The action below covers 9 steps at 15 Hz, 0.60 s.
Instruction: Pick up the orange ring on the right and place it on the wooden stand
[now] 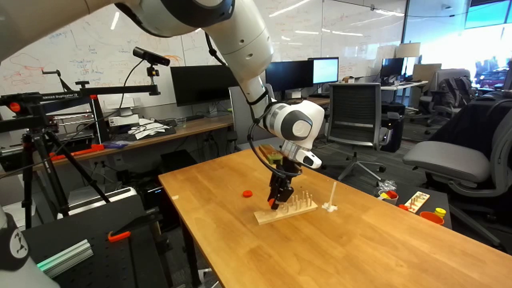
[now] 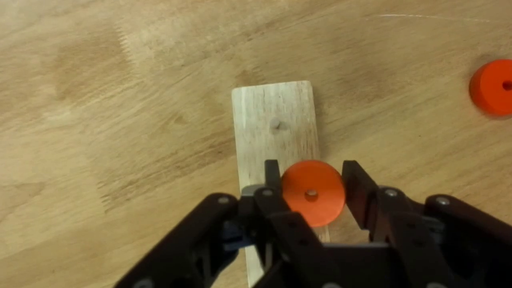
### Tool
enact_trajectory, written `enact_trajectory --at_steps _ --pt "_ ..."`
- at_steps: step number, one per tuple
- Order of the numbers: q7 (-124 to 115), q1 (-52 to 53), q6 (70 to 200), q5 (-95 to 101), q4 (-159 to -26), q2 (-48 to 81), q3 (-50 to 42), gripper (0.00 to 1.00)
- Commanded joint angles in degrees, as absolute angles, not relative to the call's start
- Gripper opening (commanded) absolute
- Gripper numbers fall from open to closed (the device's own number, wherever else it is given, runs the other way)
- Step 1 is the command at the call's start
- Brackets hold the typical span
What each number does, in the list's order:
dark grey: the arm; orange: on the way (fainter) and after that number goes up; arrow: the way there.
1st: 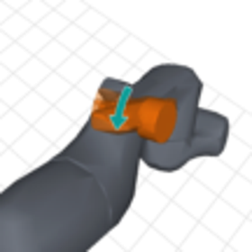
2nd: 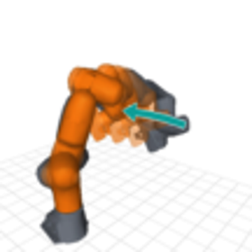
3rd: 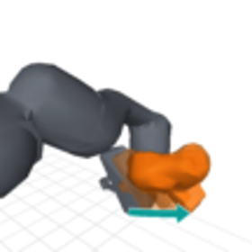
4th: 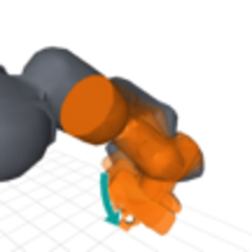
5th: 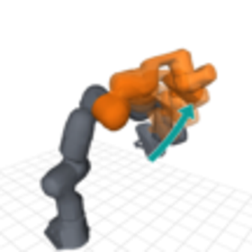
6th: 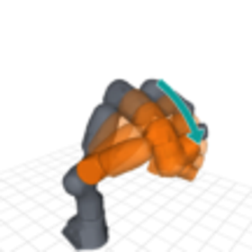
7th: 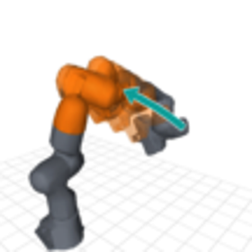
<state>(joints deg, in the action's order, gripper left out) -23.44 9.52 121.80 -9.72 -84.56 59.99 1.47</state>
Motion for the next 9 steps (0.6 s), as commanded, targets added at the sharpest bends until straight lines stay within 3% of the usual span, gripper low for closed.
enact_trajectory --at_steps 1,9 --pt "-23.37 9.25 119.16 -10.2 -81.37 61.74 1.67 0.2" --pt "-23.46 9.47 118.67 -10.1 -80.8 62.13 1.67 0.2"
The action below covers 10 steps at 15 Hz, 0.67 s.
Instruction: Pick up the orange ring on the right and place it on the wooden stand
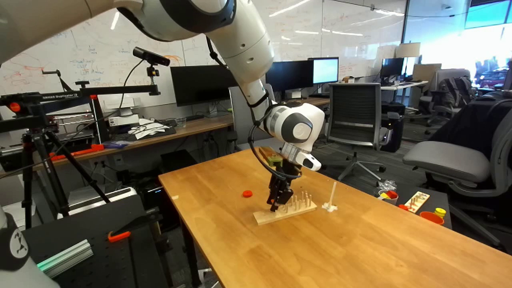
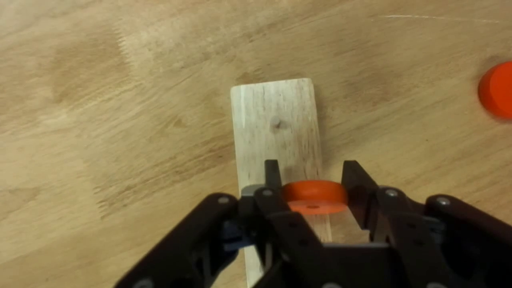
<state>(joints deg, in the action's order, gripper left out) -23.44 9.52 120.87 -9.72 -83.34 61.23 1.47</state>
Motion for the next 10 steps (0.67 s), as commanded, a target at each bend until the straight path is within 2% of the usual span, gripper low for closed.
enact_trajectory --at_steps 1,10 --pt "-23.46 9.5 118.66 -10.07 -80.81 62.08 1.66 0.2" --pt "-23.43 10.02 119.01 -9.8 -81.14 61.29 1.62 0.2"
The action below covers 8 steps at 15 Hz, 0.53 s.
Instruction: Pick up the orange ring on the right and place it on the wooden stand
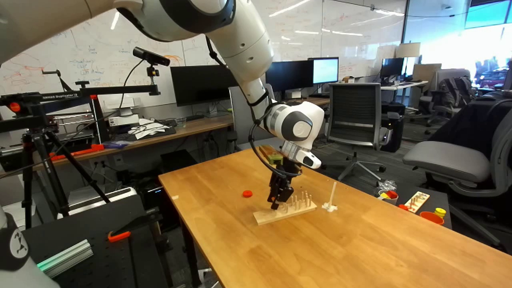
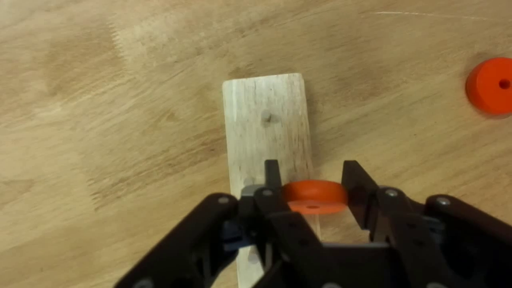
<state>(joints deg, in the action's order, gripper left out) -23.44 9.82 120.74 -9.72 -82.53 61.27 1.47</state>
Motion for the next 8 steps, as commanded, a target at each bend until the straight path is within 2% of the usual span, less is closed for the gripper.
enact_trajectory --at_steps 1,8 --pt "-23.43 10.06 119.06 -9.78 -81.24 61.28 1.6 0.2" --pt "-23.67 10.07 119.13 -9.73 -81.51 61.43 1.37 0.2"
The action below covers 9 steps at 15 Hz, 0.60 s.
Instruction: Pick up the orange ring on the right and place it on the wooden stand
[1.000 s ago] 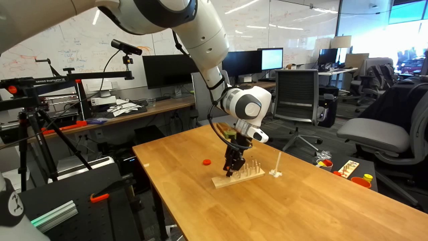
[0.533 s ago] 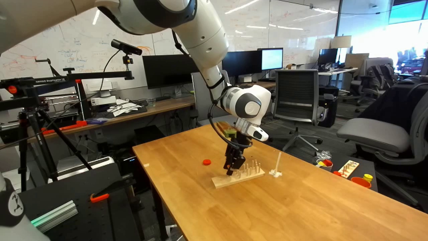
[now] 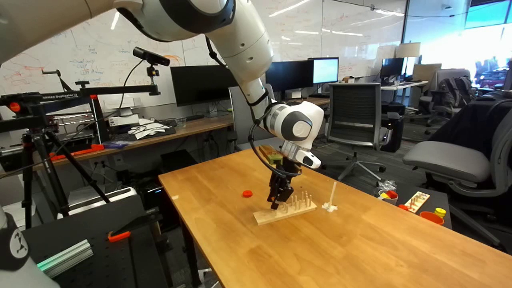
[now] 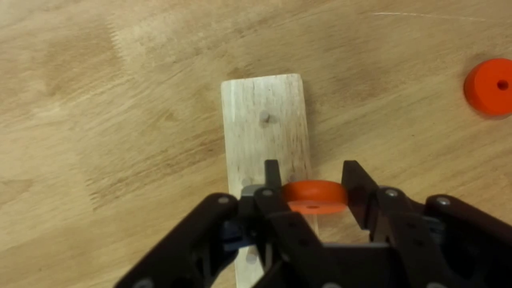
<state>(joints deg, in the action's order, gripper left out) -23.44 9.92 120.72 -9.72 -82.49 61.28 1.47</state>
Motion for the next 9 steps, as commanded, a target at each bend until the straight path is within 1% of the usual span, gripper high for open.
enact_trajectory --at_steps 1,9 --pt "-23.67 10.05 119.12 -9.74 -81.52 61.46 1.36 0.2" --pt "-23.77 9.8 119.4 -9.85 -82.36 61.38 1.16 0.2"
